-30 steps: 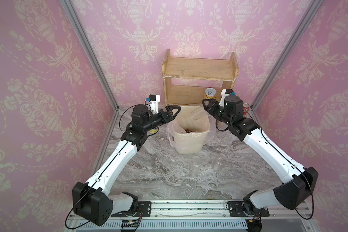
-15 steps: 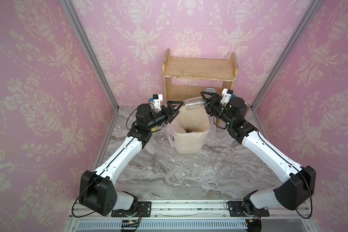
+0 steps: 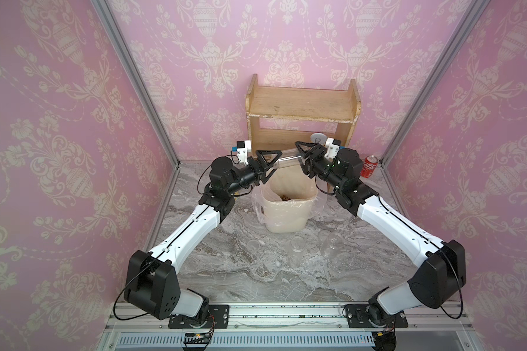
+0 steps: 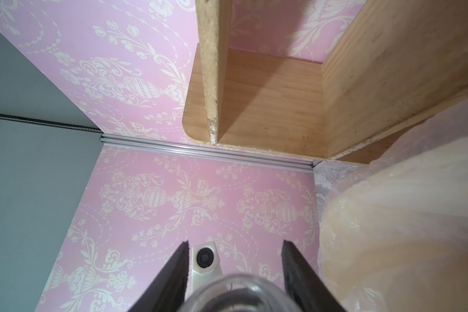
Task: Empty the moldy dried flower tea in the jars
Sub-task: Place the jar at the center of the board.
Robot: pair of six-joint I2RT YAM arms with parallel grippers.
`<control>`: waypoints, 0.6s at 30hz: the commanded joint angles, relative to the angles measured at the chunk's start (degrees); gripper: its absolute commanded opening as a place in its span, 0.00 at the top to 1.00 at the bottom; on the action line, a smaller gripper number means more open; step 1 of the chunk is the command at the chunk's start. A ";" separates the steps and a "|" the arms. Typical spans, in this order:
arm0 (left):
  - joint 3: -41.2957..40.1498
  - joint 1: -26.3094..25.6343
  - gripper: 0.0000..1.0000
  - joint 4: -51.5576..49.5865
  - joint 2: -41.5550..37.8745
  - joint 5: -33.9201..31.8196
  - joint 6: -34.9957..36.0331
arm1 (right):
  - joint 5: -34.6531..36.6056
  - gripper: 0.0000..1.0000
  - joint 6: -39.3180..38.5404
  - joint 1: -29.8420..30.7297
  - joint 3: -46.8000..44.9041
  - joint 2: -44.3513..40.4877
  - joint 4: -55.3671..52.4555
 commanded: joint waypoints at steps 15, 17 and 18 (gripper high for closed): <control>1.38 -1.05 0.37 3.46 2.41 1.35 -1.72 | -1.19 0.58 2.11 1.04 -0.37 1.15 3.36; 1.34 -1.05 0.39 3.49 2.42 1.26 -1.64 | -1.30 0.57 2.14 1.04 -0.50 1.09 3.42; 1.29 -1.05 0.40 3.46 2.42 1.21 -1.53 | -1.29 0.57 2.13 1.03 -0.44 1.09 3.49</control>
